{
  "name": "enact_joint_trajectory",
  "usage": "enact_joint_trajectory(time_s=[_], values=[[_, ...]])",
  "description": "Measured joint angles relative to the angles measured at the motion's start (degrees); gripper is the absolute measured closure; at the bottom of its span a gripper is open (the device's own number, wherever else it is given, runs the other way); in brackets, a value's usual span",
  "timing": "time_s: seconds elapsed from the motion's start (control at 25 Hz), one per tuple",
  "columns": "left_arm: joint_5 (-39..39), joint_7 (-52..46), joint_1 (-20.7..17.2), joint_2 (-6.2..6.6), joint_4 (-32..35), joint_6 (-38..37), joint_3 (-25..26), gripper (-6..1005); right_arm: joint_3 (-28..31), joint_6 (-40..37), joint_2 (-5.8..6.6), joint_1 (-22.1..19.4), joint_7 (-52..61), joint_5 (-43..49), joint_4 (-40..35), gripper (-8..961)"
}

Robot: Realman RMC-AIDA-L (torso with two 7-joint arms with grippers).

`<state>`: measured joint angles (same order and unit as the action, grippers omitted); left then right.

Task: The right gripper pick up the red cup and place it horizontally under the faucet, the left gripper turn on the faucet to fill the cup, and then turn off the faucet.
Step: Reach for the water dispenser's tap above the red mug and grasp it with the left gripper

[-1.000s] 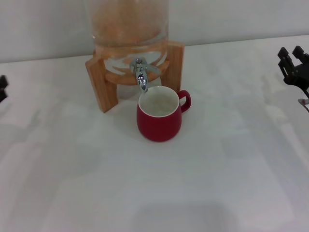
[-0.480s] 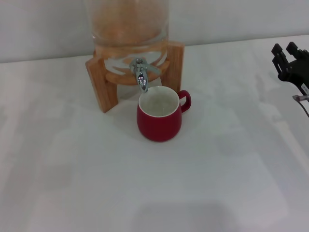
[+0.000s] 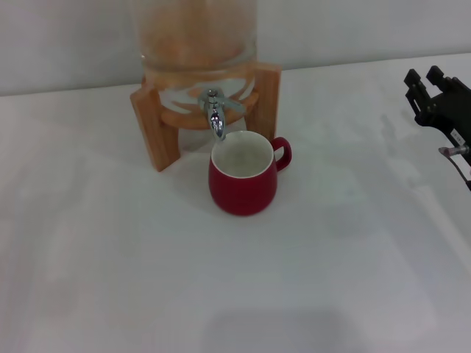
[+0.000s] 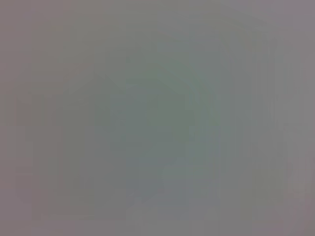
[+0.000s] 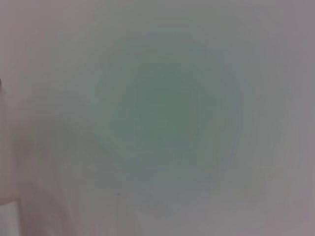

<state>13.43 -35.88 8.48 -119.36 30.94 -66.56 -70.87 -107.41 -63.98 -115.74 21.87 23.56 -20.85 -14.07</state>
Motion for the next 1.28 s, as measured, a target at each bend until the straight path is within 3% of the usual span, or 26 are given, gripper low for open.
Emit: enact_joint_trajectory(time_s=[0.32,0.88,1.0,1.16,1.28], values=[[0.5,0.3,0.4,0.08,-2.1,-2.8,0.0,135,-1.0,-1.1,0.35,-0.2,0.1,0.1,0.0,571],[9.0,2.2,2.3,0.23,-1.4,-2.5,-0.1,136,-4.3,-7.0,0.6,-2.3,2.5,0.2,-0.1,572],[19.3,-2.7,3.2,0.96,2.1,-0.3,-0.1,136,-4.2,-7.0,0.6,-2.1,2.5,0.2,0.2,572],[38.8,-18.2,3.5,2.07,12.0,6.5,0.3,137,-4.2,-6.8,0.6,-1.9,2.5,0.2,0.3,572],[49.1,-25.2,3.5,2.0,17.4,7.3,0.3,137,-4.2,-6.7,0.6,-1.9,2.4,0.2,0.2,571]])
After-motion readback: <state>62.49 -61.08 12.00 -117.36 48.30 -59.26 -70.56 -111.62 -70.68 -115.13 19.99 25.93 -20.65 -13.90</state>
